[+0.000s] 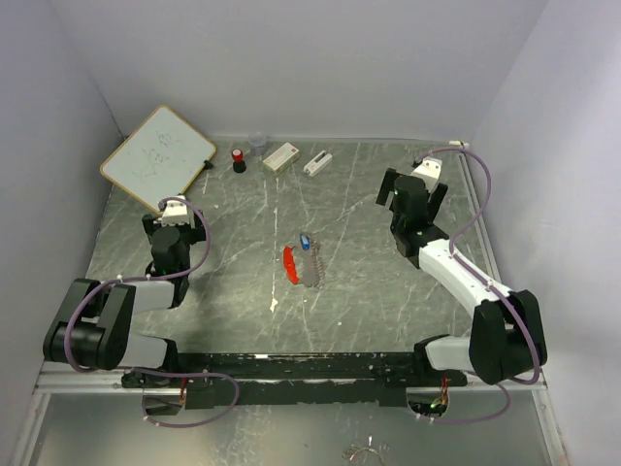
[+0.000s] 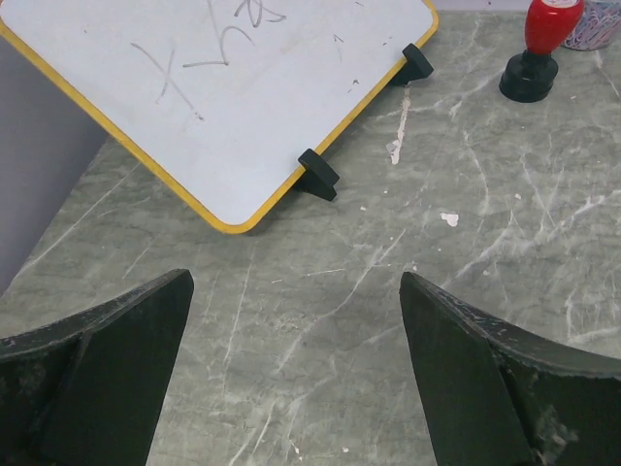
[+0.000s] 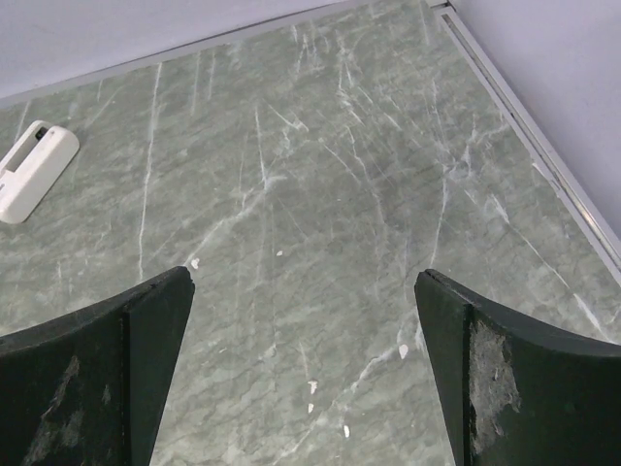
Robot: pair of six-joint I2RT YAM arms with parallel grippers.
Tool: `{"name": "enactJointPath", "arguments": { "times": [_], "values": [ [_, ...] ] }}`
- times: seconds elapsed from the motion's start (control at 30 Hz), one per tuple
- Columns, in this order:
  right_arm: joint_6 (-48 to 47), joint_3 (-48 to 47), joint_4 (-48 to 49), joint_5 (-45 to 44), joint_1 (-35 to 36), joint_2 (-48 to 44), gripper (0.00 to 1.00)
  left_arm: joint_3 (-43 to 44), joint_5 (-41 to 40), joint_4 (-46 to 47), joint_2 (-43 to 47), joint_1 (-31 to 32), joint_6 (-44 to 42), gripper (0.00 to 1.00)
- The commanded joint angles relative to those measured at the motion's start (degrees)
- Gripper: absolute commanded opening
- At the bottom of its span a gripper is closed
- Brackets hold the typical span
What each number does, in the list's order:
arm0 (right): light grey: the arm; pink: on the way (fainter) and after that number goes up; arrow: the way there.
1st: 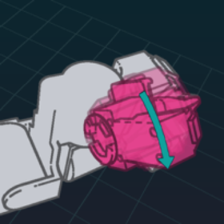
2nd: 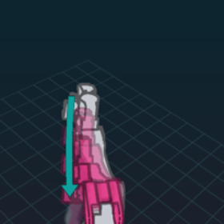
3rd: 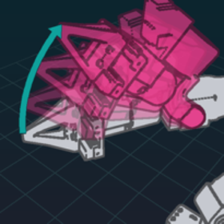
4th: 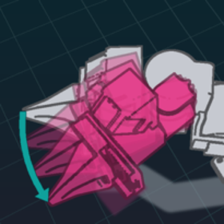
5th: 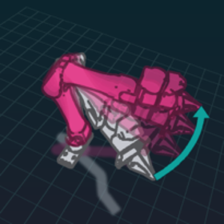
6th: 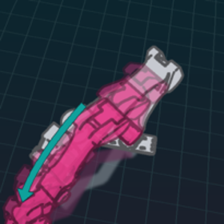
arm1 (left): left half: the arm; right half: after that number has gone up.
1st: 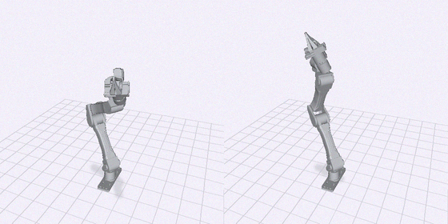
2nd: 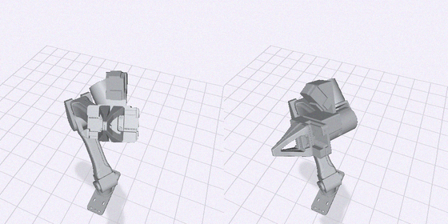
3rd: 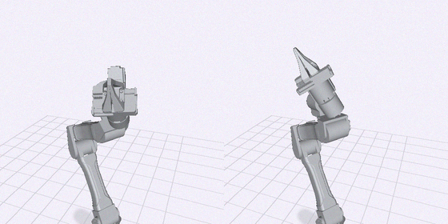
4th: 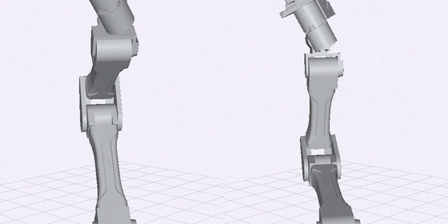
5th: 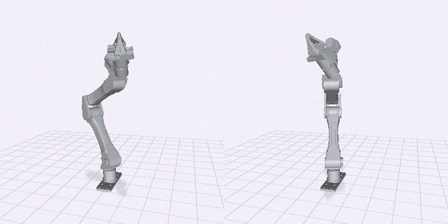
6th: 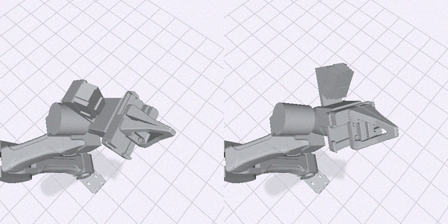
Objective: Remove the keys from the keyring
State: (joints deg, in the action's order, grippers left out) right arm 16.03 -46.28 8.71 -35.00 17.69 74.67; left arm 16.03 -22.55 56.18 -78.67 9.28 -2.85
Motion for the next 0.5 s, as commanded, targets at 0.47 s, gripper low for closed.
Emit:
{"name": "enactJointPath", "arguments": {
  "times": [0.47],
  "values": [
    [1.14,-2.39,-2.35,0.73,-0.4,1.54,1.0,0.44,-0.87,-1.01,1.74,0.21,-1.32,1.0]
  ]
}}
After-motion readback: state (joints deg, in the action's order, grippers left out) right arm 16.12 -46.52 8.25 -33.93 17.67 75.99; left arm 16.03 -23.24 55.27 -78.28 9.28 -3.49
